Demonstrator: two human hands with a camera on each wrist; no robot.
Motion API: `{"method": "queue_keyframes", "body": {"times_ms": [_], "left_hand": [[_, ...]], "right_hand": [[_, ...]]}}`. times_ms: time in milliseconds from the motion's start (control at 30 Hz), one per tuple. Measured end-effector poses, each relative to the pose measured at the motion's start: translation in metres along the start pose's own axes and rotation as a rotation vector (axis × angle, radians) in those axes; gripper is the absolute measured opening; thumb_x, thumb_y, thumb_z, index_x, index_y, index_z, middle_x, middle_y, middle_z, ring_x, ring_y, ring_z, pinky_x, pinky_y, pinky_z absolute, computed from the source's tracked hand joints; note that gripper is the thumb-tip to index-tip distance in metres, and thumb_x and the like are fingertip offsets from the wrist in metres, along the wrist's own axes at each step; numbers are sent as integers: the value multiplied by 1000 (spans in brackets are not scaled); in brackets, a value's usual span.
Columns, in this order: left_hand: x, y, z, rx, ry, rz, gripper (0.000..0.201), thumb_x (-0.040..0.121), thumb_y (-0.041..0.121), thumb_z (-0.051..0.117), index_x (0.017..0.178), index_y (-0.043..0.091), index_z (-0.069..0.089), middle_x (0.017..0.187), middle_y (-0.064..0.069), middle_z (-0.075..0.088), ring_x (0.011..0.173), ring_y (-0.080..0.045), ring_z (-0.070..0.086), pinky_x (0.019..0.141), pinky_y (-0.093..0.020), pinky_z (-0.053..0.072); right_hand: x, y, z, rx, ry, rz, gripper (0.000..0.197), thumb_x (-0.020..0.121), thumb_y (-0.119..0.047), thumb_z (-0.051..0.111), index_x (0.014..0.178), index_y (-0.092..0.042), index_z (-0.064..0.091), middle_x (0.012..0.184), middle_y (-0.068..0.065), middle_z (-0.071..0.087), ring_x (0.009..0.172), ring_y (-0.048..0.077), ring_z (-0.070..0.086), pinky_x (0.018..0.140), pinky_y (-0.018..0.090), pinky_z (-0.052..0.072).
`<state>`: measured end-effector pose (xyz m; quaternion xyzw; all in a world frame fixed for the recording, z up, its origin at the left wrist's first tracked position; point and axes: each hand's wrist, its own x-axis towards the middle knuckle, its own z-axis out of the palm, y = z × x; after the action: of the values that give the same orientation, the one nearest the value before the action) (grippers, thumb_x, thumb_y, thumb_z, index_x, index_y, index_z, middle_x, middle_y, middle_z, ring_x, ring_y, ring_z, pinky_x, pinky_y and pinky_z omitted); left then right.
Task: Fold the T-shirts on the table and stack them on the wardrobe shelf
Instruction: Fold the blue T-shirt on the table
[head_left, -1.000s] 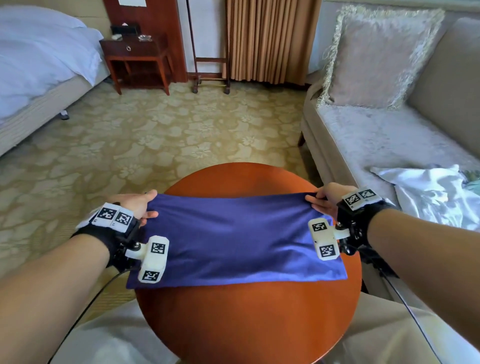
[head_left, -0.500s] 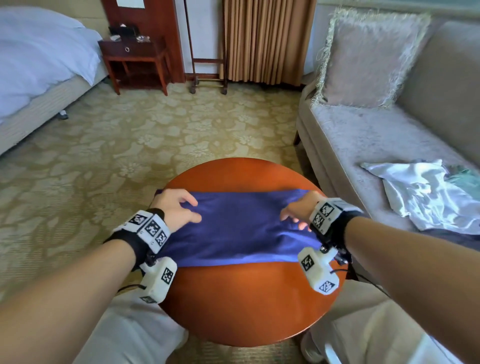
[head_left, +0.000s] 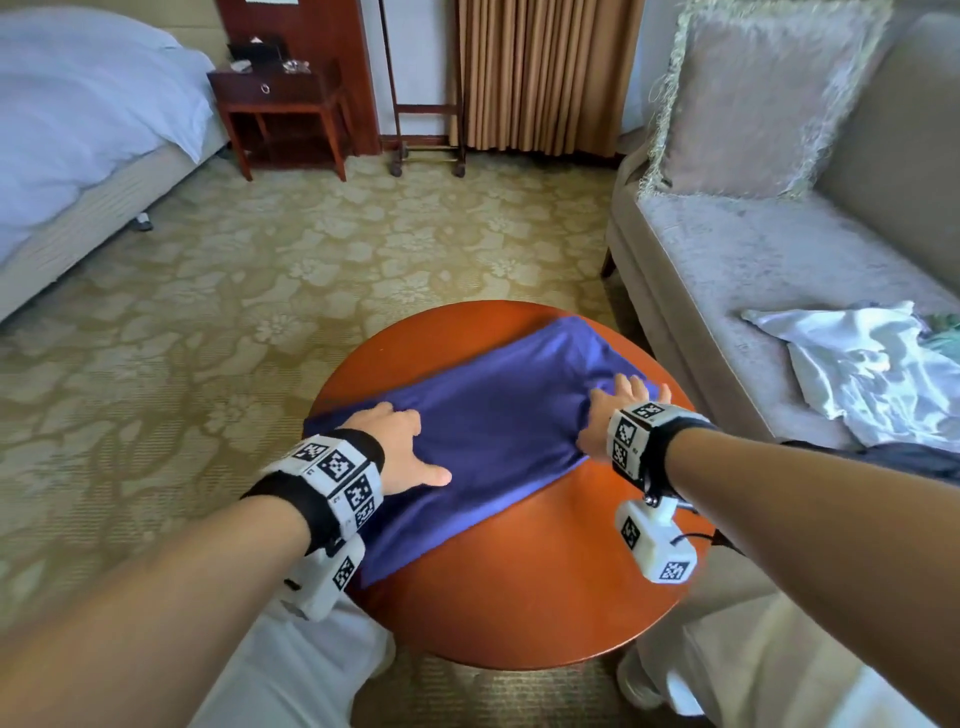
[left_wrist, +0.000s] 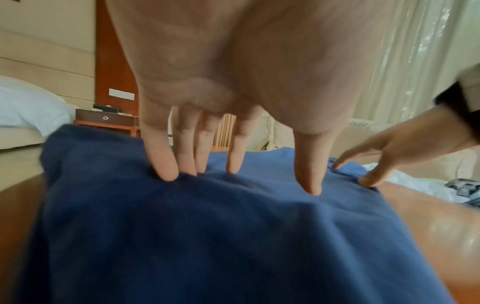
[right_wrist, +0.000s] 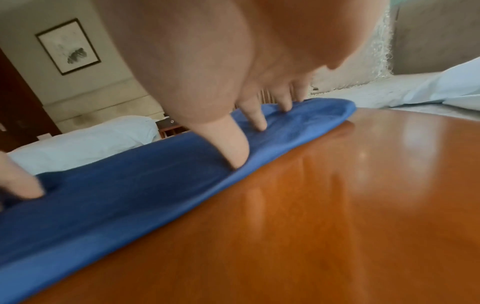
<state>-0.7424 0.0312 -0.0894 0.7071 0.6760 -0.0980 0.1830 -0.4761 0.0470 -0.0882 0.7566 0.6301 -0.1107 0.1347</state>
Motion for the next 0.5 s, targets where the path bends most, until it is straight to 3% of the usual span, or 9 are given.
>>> {"method": "queue_keyframes", "body": {"times_ms": [67, 133, 233, 333, 400, 500], "left_hand": [[1, 3, -2, -111, 22, -14, 69, 68, 69, 70, 121, 27, 55, 124, -1, 55, 113, -22, 53, 98, -35, 46], [1, 2, -7, -235, 63, -41, 59, 66, 62, 76, 110, 27, 59, 117, 0, 60, 105, -20, 56, 93, -34, 48], [-4, 2, -9, -180, 78, -104, 60, 66, 56, 80, 111, 24, 59, 126, 0, 51, 117, -23, 48, 100, -41, 43], [-14, 2, -2, -121, 8, -162, 70, 64, 54, 82, 118, 19, 55, 141, -8, 38, 130, -30, 36, 107, -46, 37], [-19, 0, 6, -160, 17, -175, 69, 66, 52, 83, 117, 16, 53, 141, -11, 39, 127, -30, 41, 105, -43, 40], [-31, -3, 9, -187, 63, -189, 66, 69, 52, 81, 115, 15, 52, 130, -9, 48, 116, -27, 51, 96, -40, 46]], "right_hand": [[5, -2, -7, 64, 83, 84, 65, 87, -30, 50, 147, -18, 27, 158, 15, 12, 147, 30, 6, 118, 51, 2], [3, -7, -13, 166, 154, 123, 66, 83, -30, 56, 143, -14, 33, 149, 16, 26, 142, 33, 21, 117, 46, 16], [-3, -26, -13, 234, 102, 43, 69, 78, -40, 65, 135, -9, 43, 135, 17, 42, 127, 34, 40, 102, 39, 36], [-19, -42, -5, 179, -63, -93, 74, 65, -65, 70, 121, -17, 61, 125, 13, 55, 116, 32, 48, 93, 37, 46], [-31, -43, 6, 160, -100, -170, 76, 61, -67, 74, 120, -22, 58, 123, 7, 50, 120, 30, 42, 98, 40, 43], [-52, -39, 18, 73, -32, -243, 82, 58, -68, 75, 124, -25, 51, 125, 5, 41, 125, 29, 35, 111, 47, 26]]}}
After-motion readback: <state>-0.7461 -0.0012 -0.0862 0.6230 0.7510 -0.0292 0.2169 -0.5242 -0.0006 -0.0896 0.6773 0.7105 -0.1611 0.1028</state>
